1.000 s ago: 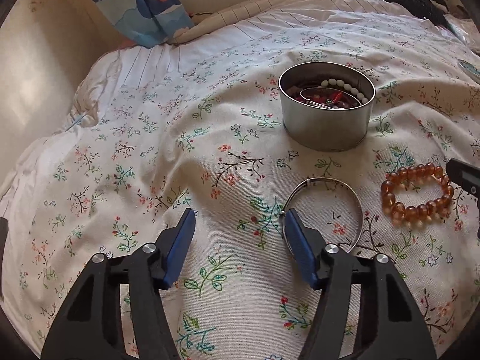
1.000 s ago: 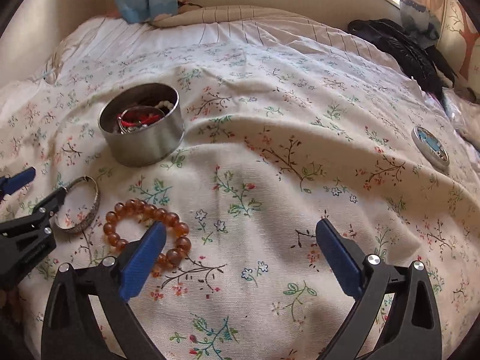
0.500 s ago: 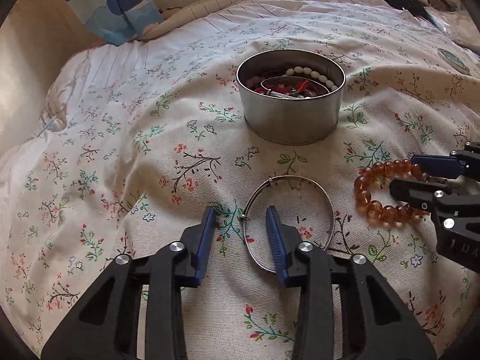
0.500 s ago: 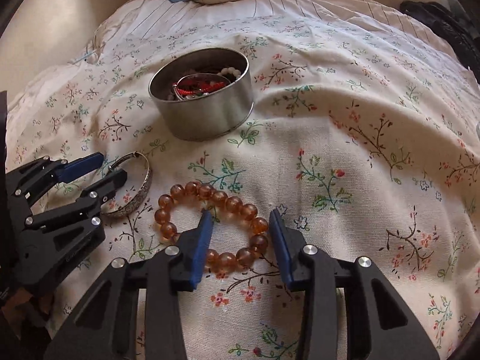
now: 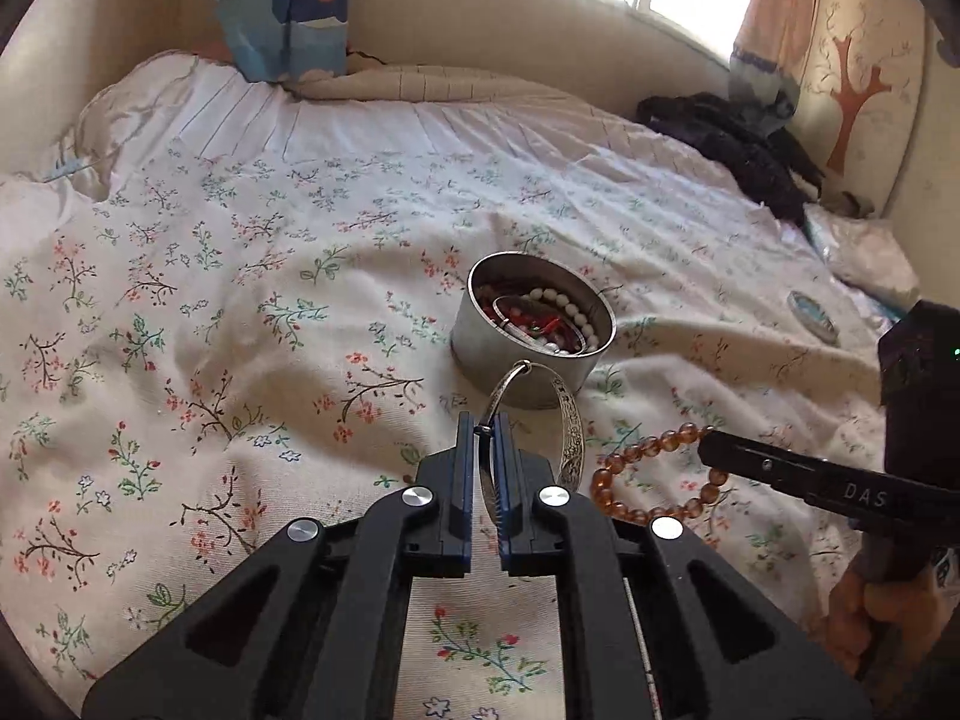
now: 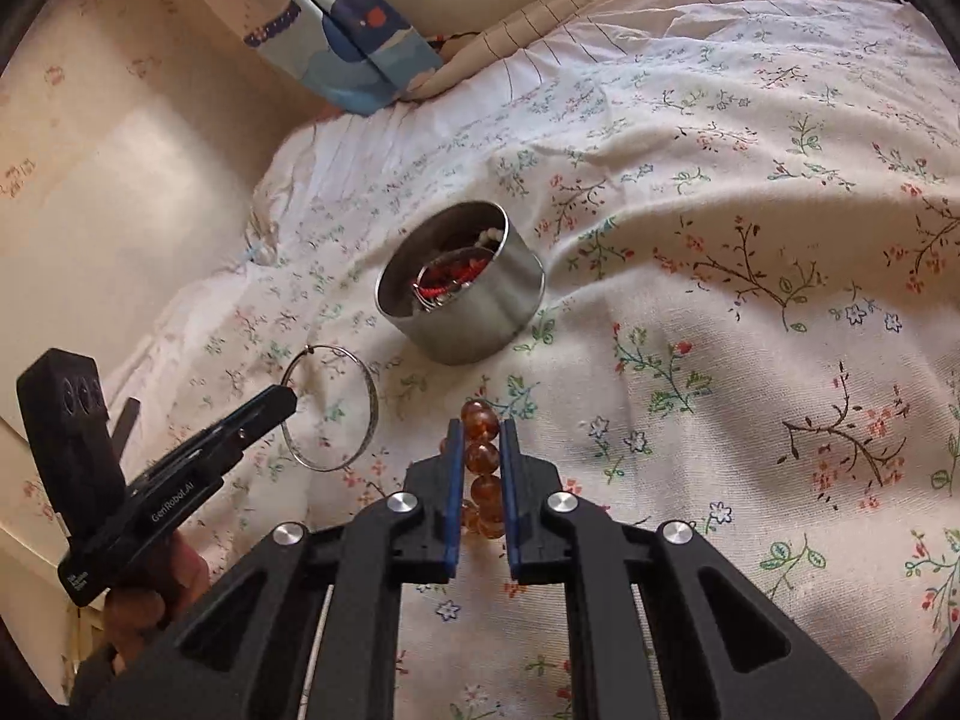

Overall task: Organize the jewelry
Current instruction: 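Grasp the silver bangle with the left gripper while the right grasps the amber bead bracelet, then carry the bangle over the tin and open the left gripper while the right carries the amber beads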

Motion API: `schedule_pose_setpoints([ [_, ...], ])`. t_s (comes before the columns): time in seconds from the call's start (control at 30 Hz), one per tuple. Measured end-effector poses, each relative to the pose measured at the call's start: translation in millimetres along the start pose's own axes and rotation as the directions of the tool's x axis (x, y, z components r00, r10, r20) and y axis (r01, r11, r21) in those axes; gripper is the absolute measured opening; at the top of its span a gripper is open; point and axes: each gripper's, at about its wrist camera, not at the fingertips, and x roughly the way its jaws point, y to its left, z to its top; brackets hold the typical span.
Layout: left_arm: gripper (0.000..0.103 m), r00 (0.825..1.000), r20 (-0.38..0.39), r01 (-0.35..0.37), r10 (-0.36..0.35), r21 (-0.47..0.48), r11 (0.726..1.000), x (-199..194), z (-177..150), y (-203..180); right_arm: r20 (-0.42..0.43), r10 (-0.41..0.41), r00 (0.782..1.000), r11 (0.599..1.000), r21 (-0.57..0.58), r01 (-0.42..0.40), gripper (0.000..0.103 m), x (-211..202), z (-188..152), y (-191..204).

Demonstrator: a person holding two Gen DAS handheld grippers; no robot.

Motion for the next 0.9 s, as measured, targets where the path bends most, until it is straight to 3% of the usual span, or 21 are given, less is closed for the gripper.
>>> schedule_pose_setpoints([
  [0.1, 0.005, 1.000, 0.026, 0.016, -0.016, -0.008, 1.000, -4, 2, -2, 0.065, 0.055, 0.996, 0.998, -0.008, -0.054, 0.012, -12, 6, 6],
  [0.4, 0.005, 0.993, 0.107, -0.061, 0.054, 0.057, 0.997, -15, 8, -28, 0.213, 0.058, 0.975, 0.996, -0.072, -0.043, 0.012, -39, 12, 22],
  [0.9, 0.005, 0.989, 0.150, -0.007, 0.007, -0.001, 1.000, -3, 34, -27, 0.310, 0.147, 0.939, 0.989, -0.053, -0.137, 0.012, -45, 35, 19],
])
